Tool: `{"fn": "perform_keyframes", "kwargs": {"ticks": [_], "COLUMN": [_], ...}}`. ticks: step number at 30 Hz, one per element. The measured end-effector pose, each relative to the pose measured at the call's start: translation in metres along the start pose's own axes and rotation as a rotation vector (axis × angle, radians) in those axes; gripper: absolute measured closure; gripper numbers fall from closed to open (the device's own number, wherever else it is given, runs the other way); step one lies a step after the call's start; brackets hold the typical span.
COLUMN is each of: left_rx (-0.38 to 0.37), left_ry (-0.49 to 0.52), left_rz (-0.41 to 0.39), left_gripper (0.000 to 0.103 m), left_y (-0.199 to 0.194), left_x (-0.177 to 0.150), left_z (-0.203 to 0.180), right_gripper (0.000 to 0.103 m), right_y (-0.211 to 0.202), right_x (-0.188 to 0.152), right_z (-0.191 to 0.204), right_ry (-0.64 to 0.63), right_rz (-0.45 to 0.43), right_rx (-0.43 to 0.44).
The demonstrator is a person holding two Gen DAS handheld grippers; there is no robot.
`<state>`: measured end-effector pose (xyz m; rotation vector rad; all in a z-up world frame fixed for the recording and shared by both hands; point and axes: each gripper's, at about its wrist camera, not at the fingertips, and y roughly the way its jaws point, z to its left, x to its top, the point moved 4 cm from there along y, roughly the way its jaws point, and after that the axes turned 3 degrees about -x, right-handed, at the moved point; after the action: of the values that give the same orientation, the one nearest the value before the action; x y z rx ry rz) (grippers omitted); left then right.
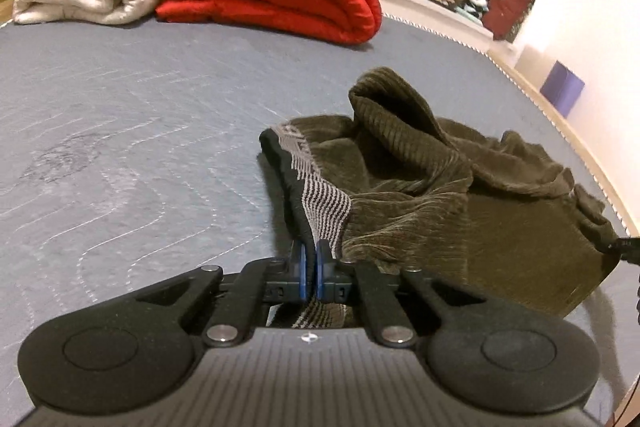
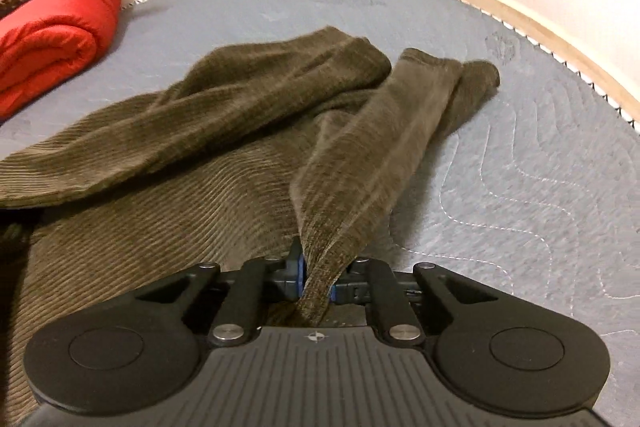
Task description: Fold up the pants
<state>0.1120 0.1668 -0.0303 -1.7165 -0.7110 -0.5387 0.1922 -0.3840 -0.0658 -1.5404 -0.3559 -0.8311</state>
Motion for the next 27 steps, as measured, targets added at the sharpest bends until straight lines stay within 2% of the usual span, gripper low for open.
{"fn": "perform_keyframes", "kwargs": {"ticks": [7, 10, 11, 13, 14, 15, 16, 17, 18, 20, 21, 24, 27], "left_rx": [0.028, 0.101, 0.109, 0.082, 0.077, 0.074, 0.069, 0.066, 0.070, 0.077, 0.080, 0.075, 0.054], "left_ry": [-0.187, -0.180, -0.164, -0.173, -0.182, -0.182, -0.175, -0.161, -0.143, -0.126, -0.123, -0.124, -0.120], "left_rz": [0.018, 0.082, 0.118, 0.144, 0.151, 0.154, 0.154, 0.156, 0.163, 0.174, 0.184, 0.216, 0.240], "left_gripper": [0.100, 0.103, 0.103, 0.100, 0.090, 0.075, 0.066, 0.049, 0.040, 0.035, 0.030, 0.020, 0.019], "left_y": [-0.036, -0.032, -0.026, -0.020, -0.016, -0.014, -0.011, -0.007, 0.000, 0.011, 0.019, 0.042, 0.058], "left_x": [-0.001, -0.011, -0.015, -0.018, -0.019, -0.019, -0.019, -0.019, -0.019, -0.021, -0.022, -0.023, -0.024], "left_z": [0.039, 0.053, 0.056, 0.059, 0.061, 0.061, 0.060, 0.060, 0.058, 0.055, 0.054, 0.054, 0.053], "right_gripper": [0.093, 0.092, 0.090, 0.089, 0.082, 0.072, 0.068, 0.059, 0.050, 0.039, 0.037, 0.035, 0.034], "right_y": [-0.043, -0.046, -0.040, -0.026, -0.018, -0.011, -0.007, -0.003, -0.001, 0.002, 0.005, 0.013, 0.021], "right_x": [-0.001, -0.009, -0.012, -0.020, -0.023, -0.026, -0.026, -0.025, -0.021, -0.014, -0.012, -0.012, -0.015], "right_z": [0.003, 0.008, 0.007, 0.005, 0.003, 0.000, -0.002, -0.004, -0.005, -0.003, -0.001, 0.004, 0.006], "right_ry": [0.028, -0.020, -0.021, -0.021, -0.016, -0.010, -0.006, 0.004, 0.010, -0.006, -0.022, -0.047, -0.055], "right_rz": [0.004, 0.034, 0.062, 0.116, 0.130, 0.140, 0.147, 0.149, 0.138, 0.115, 0.107, 0.108, 0.121], "right_rx": [0.046, 0.050, 0.049, 0.062, 0.062, 0.052, 0.038, 0.026, 0.027, 0.035, 0.032, 0.038, 0.037]}}
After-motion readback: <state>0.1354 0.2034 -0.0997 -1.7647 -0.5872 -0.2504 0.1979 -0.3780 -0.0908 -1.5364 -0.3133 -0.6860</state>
